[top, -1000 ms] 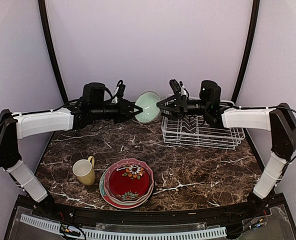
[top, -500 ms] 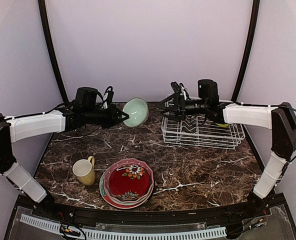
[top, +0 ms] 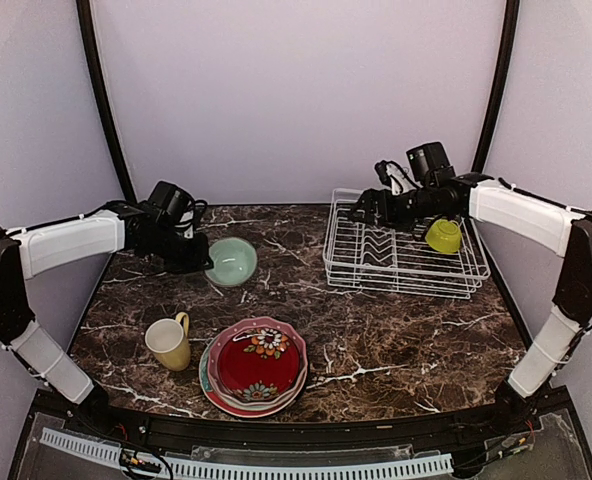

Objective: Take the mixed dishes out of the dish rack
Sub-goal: Place the bowl at the center of the board.

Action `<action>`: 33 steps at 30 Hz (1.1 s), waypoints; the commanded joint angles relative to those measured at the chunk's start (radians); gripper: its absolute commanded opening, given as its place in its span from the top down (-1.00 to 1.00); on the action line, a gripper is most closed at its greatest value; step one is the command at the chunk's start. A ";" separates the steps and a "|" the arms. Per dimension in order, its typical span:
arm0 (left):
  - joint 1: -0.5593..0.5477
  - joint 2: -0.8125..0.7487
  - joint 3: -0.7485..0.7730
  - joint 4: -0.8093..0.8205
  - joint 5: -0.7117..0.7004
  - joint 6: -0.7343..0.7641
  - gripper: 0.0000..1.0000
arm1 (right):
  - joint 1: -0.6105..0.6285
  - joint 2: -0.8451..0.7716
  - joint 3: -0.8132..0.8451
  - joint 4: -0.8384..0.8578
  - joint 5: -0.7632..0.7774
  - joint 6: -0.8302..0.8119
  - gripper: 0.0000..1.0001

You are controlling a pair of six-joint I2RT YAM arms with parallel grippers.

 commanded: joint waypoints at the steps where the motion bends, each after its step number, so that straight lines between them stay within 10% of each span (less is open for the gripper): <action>1: 0.010 0.015 0.039 -0.124 -0.086 0.100 0.98 | -0.005 -0.002 0.124 -0.298 0.421 -0.205 -0.97; 18: 0.040 0.107 -0.033 -0.079 -0.110 0.142 0.96 | -0.064 0.126 0.275 -0.505 0.886 -0.340 -0.97; 33: 0.040 0.047 -0.069 -0.082 -0.125 0.162 0.08 | -0.113 0.336 0.425 -0.512 1.066 -0.394 -0.97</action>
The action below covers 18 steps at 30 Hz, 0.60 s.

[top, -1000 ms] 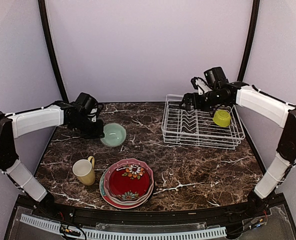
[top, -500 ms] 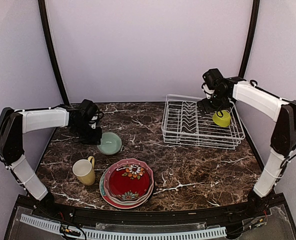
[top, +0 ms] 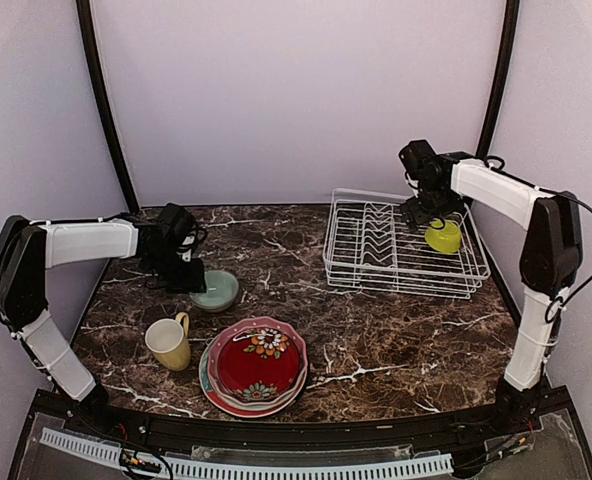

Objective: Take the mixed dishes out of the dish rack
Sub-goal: Place the bowl at the center of the board, then grab the bowl from the dish rack.

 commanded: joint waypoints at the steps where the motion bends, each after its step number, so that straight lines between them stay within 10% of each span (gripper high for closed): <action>1: 0.003 -0.087 -0.017 -0.003 -0.002 0.017 0.01 | -0.035 0.122 0.086 -0.009 0.105 -0.013 -0.97; 18: 0.003 -0.254 0.026 -0.003 0.053 0.035 -0.38 | -0.072 0.469 0.346 0.027 0.262 0.018 -0.97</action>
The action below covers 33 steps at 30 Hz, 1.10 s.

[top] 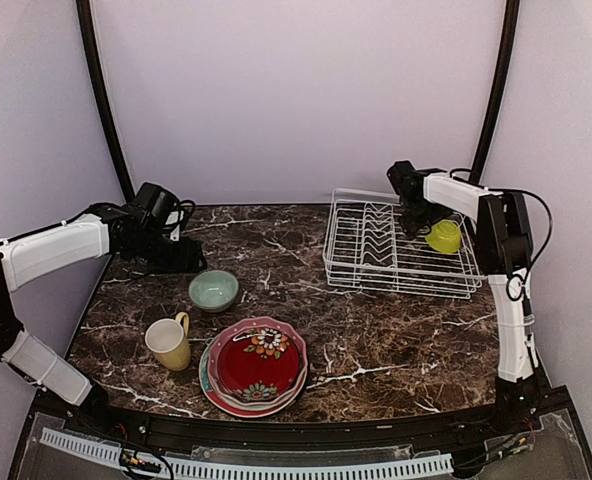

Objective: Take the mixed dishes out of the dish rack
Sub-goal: Grab the bowl from the dish rack.

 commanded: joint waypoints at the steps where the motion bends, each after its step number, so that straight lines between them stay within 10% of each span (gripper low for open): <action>1: 0.003 -0.049 0.024 -0.001 0.035 -0.001 -0.38 | 0.001 0.051 0.045 0.020 0.084 0.054 -0.97; 33: 0.003 -0.110 0.000 0.037 0.087 -0.023 -0.40 | -0.022 0.190 0.122 -0.061 0.182 0.172 -0.74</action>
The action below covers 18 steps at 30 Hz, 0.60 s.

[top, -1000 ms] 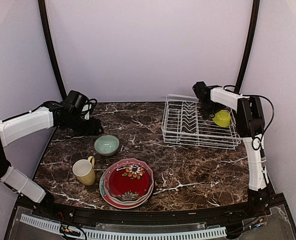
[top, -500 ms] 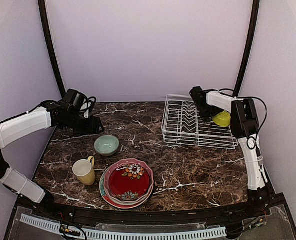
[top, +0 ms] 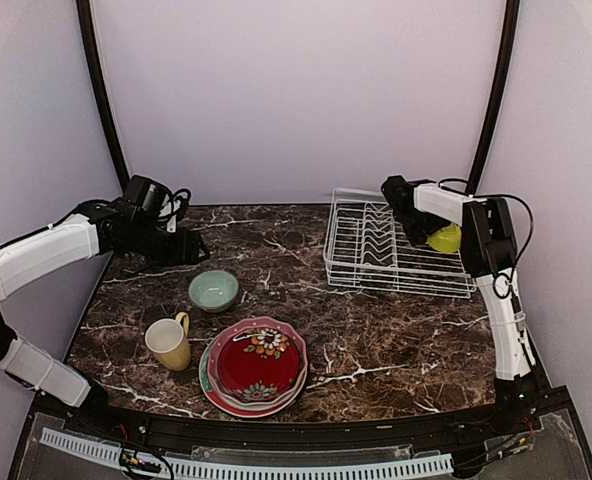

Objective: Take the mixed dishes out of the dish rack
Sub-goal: Grab the bowl from the dish rack.

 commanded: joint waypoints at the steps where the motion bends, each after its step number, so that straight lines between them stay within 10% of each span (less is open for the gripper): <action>1: 0.003 -0.044 -0.005 0.009 0.012 -0.012 -0.40 | -0.018 0.033 0.016 -0.003 -0.018 0.030 -0.71; 18: 0.003 -0.057 -0.002 0.014 0.019 -0.023 -0.40 | -0.015 -0.055 -0.022 0.038 -0.082 -0.015 0.03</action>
